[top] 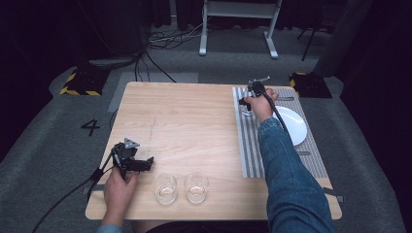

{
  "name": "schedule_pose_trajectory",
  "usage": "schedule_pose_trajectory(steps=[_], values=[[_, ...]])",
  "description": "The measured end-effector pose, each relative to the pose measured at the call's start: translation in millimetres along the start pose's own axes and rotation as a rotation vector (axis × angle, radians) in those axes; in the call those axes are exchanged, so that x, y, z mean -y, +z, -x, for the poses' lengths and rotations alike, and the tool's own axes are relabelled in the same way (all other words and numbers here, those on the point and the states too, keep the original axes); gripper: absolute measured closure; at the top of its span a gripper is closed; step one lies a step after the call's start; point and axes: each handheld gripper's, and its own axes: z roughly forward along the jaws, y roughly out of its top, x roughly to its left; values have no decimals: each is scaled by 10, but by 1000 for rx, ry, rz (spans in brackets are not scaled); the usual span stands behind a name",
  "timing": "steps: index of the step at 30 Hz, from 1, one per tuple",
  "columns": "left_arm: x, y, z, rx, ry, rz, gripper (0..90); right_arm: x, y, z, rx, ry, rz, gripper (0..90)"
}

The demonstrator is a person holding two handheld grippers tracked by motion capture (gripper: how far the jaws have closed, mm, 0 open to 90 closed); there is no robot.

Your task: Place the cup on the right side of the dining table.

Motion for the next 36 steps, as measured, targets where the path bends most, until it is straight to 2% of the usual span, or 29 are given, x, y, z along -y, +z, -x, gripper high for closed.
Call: schedule_pose_trajectory(steps=[7,19,27,32,36], values=[[0,0,0,0,1,0,3,8,3,-1,-1,-16,2,186],[-1,0,-1,0,1,-1,3,-5,-45,8,-9,-13,12,178],[-1,0,-1,0,1,0,3,-69,-276,1,1,-37,50,173],[-1,0,-1,0,1,0,3,-117,-446,7,-3,-17,77,185],[2,0,1,-1,0,2,3,-105,-581,10,-12,-38,74,185]])
